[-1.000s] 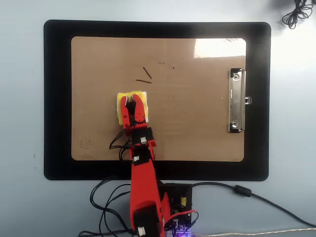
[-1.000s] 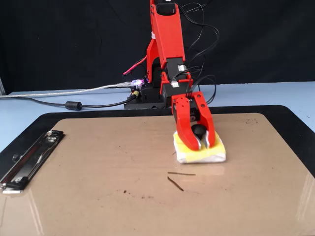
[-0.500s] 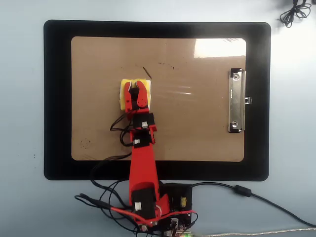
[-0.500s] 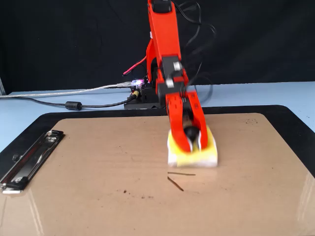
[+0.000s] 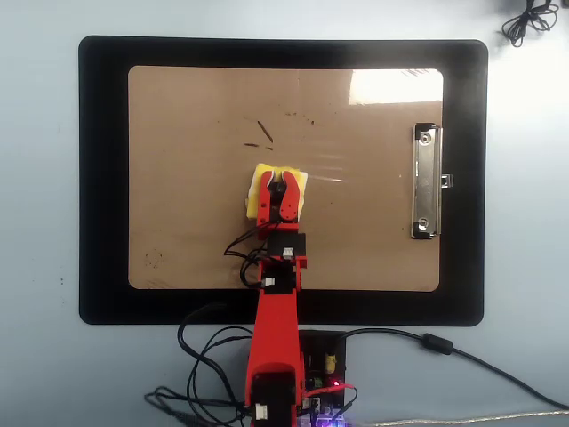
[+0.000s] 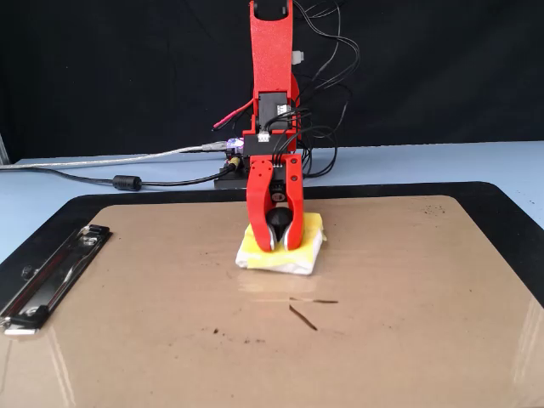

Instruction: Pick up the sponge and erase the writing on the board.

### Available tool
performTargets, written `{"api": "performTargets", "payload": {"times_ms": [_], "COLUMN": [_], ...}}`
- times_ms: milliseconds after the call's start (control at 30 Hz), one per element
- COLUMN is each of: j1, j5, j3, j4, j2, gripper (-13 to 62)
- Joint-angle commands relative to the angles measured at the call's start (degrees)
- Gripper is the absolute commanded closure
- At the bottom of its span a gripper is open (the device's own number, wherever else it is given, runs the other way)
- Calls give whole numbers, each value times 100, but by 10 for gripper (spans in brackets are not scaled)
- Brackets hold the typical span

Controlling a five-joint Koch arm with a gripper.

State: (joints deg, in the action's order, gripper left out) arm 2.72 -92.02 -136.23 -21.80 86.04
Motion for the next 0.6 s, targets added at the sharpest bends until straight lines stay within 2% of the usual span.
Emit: {"api": "performTargets", "payload": {"times_ms": [0,167,233,333,500,567], "j1": [123,413,413,439,914,1037], "j5": [-70,-79,-79,-79,-141,-141], "j3": [1116,4579,5071,4034,1371,1257], "j4": [-132,-62,167,510,510,510], "j2": [-1020,-3797,-4166,-3278,-984,-817], "gripper": [574,574,574,574,574,574]}}
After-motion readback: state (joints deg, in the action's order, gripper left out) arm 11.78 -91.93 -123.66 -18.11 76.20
